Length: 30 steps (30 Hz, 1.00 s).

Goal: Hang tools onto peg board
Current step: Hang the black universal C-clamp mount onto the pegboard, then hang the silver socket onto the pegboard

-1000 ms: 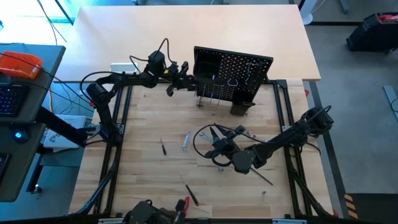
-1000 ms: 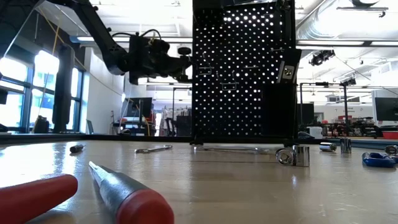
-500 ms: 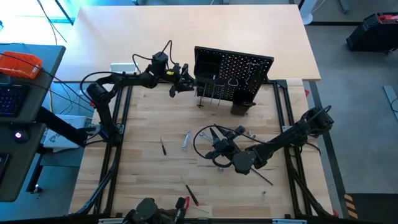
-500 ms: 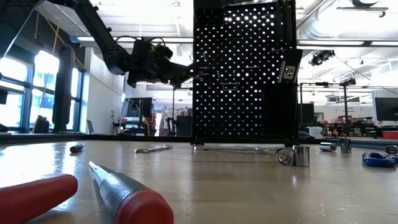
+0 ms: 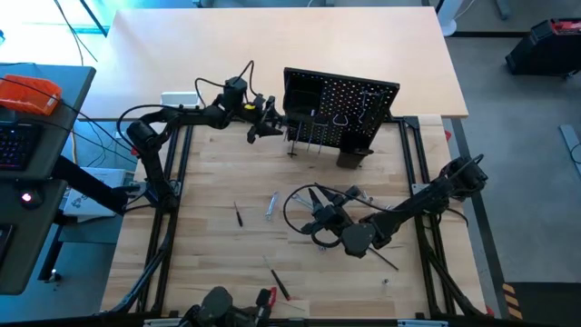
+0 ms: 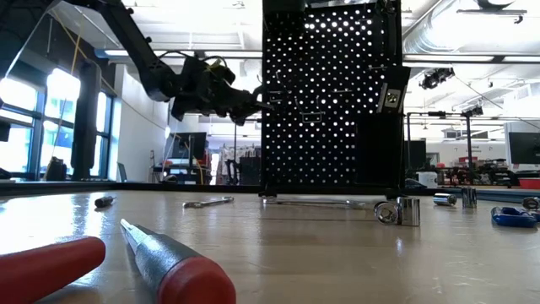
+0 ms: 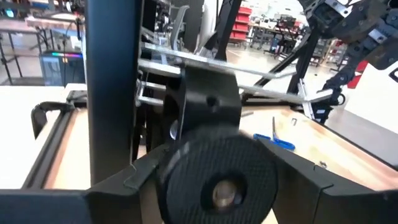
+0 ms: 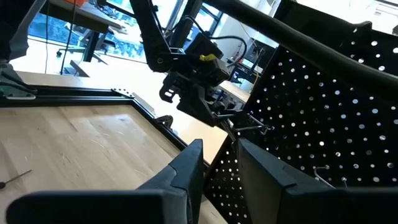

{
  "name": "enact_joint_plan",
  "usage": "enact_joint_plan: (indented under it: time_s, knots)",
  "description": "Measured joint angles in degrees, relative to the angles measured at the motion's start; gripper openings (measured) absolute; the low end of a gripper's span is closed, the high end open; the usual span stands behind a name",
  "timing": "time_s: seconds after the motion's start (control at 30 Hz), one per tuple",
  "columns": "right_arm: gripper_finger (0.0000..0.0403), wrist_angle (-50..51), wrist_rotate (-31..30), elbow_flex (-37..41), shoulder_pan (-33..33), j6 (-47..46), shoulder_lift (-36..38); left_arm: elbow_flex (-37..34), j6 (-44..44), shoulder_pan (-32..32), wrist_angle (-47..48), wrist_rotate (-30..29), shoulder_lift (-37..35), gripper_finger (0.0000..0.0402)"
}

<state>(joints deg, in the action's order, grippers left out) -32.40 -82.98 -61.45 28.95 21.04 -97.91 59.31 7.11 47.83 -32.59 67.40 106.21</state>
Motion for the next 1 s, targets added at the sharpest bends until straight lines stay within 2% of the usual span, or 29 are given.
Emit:
enact_joint_plan:
  time_s: [0.17, 0.43, 0.73, 1.0]
  knots:
    - [0.0092, 0.0, -0.6, 0.0, 0.5, 0.1, 0.0, 0.0, 2.0, 0.0, 3.1, -0.6, 0.0, 0.0217]
    - [0.0092, 0.0, -7.0, 0.0, 3.4, 2.6, 0.0, 0.0, 3.0, 1.0, 7.3, -0.6, -0.5, 0.0217]
    - [0.0092, 0.0, -7.1, 0.0, 5.8, 2.4, 0.0, 0.0, 11.3, 1.4, 20.0, -2.2, -4.4, 0.0217]
    - [0.0092, 0.0, -7.1, 0.0, 6.5, 2.0, 0.0, -0.1, 17.6, 1.3, 32.4, -6.4, -8.5, 0.0217]
